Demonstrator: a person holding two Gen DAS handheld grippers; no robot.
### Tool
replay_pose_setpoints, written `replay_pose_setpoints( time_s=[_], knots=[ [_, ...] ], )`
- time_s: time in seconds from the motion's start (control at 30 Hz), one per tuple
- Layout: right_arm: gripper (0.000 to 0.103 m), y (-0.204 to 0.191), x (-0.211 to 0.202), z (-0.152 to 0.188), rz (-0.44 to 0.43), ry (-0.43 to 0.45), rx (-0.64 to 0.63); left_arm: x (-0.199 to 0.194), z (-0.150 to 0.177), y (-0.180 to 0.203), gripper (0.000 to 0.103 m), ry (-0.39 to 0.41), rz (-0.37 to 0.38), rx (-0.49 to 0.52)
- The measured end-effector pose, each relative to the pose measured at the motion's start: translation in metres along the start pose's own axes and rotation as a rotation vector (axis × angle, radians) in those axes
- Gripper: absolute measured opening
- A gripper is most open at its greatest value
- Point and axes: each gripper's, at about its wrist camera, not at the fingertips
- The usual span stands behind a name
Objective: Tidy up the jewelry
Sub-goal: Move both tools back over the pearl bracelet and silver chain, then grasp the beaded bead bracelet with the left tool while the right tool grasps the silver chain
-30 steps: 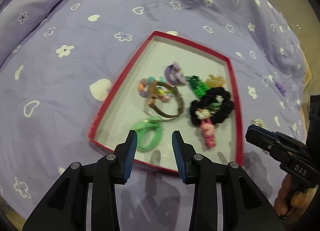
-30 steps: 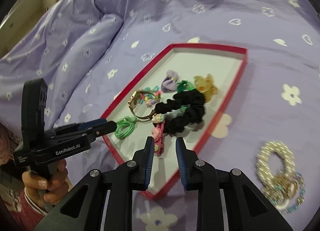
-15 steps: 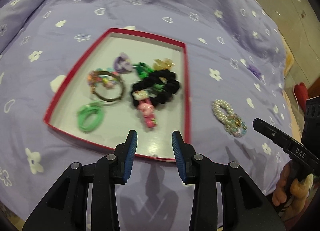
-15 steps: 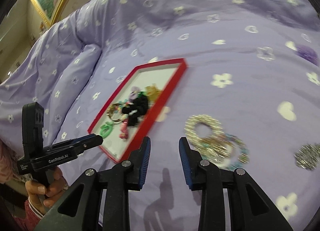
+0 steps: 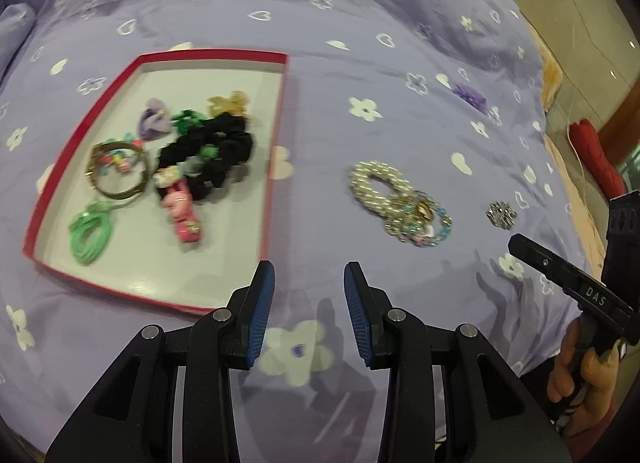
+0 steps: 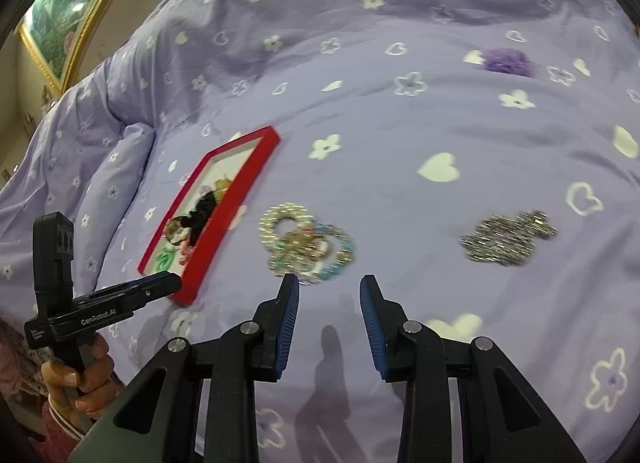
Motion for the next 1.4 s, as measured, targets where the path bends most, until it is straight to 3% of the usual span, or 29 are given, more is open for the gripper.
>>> replay_pose_setpoints(
  time_s=[0.57, 0.9, 1.1, 1.23, 1.33, 1.37, 1.4],
  knots=[
    [0.038, 0.057, -0.024, 0.006, 0.107, 0.051, 0.072, 0.031, -0.01, 0.073, 0.034, -0.049, 0.036, 0.157],
    [0.038, 0.088, -0.016, -0.005, 0.161, 0.038, 0.081, 0.062, -0.008, 0.132, 0.034, -0.095, 0.079, 0.318],
    [0.045, 0.091, 0.0, -0.01, 0.187, -0.003, 0.028, 0.092, -0.006, 0.141, 0.035, -0.146, 0.053, 0.36],
    [0.054, 0.088, 0.016, -0.011, 0.202, -0.048, -0.026, 0.095, -0.007, 0.14, 0.034, -0.146, 0.067, 0.36],
    [0.068, 0.079, 0.025, -0.012, 0.204, -0.056, -0.079, 0.095, -0.006, 0.139, 0.018, -0.14, 0.084, 0.377],
    [0.07, 0.076, 0.028, -0.012, 0.214, -0.056, -0.099, 0.095, -0.005, 0.139, 0.011, -0.138, 0.088, 0.379],
    [0.07, 0.074, 0.031, -0.012, 0.231, -0.059, -0.118, 0.095, -0.006, 0.137, 0.01, -0.14, 0.097, 0.377]
  ],
)
Point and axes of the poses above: each gripper's, at about its wrist camera, not at the fingertips, and x roughly the way its jaws point, y to its right, z to its underside, and after that the axes turned 7 degrees about -x, right-handed
